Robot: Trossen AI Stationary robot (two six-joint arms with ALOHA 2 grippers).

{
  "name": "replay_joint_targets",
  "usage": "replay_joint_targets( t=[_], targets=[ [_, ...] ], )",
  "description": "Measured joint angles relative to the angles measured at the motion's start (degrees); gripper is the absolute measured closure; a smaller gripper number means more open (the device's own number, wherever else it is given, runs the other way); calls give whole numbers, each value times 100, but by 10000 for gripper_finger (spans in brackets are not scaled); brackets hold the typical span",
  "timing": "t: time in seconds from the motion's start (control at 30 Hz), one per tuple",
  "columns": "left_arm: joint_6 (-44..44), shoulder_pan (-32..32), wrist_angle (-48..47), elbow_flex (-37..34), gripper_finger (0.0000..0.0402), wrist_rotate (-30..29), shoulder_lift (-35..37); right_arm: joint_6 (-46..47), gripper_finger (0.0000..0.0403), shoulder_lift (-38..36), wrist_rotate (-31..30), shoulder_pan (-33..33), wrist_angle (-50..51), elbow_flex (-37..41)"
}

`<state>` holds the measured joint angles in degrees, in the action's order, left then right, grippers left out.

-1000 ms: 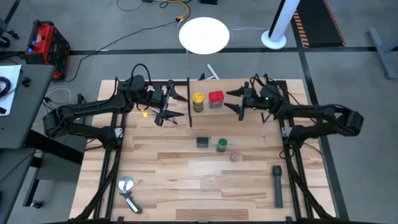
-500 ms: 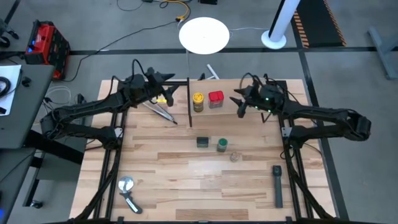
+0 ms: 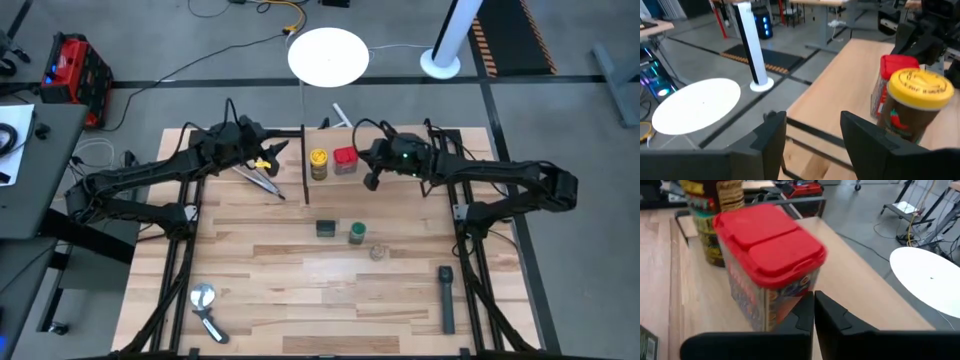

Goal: Shelf spices
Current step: Put the red seasoning can on the shelf

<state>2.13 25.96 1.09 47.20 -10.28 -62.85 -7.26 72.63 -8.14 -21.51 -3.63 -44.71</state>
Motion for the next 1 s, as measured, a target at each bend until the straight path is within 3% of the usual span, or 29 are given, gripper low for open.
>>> replay_joint_targets(
  t=[0.27,0.83,1.0],
  targets=[
    [0,-54,-44,0,227,489,0,53,393,77,0,227,48,-98],
    [81,-87,-16,0,227,498,0,144,394,63,-268,545,174,-98],
    [73,-87,-16,0,227,496,0,168,394,63,-645,582,265,-98]
  ],
)
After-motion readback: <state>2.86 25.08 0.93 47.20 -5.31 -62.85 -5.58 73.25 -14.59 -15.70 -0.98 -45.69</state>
